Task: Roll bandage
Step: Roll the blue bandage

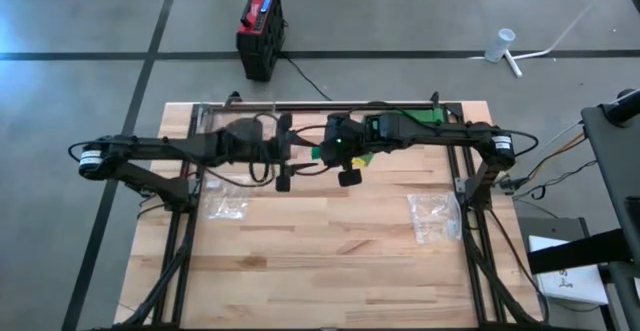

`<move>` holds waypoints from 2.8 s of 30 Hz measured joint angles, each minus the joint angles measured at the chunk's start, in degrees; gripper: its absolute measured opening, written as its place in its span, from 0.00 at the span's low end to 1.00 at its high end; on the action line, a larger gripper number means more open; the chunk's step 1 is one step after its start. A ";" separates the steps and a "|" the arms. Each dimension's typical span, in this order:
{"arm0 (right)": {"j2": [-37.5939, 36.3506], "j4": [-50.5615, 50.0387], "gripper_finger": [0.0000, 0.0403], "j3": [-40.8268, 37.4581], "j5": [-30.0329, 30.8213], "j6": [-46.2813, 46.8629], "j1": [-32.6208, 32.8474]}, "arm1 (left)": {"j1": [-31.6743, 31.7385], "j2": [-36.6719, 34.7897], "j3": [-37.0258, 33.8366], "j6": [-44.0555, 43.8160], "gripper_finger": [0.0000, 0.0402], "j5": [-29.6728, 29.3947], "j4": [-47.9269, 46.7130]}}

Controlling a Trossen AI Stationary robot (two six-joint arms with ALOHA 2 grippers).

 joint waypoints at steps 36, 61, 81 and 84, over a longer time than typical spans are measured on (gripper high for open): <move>0.70 -0.15 0.03 -0.04 -0.24 -0.73 -1.98 | -0.43 6.02 -6.40 9.29 0.49 -12.66 10.63; -0.79 3.78 0.45 -0.04 -3.11 -4.71 -0.60 | -0.37 4.73 -2.54 4.51 0.04 -15.21 -1.04; 0.17 5.45 0.05 -0.65 -3.50 -3.04 -0.63 | -0.90 -1.29 -1.92 3.76 0.18 -13.29 -13.65; -2.56 7.56 0.04 -3.41 -4.88 -3.04 -0.75 | -0.87 -4.21 -2.23 -2.30 0.25 -15.09 -22.59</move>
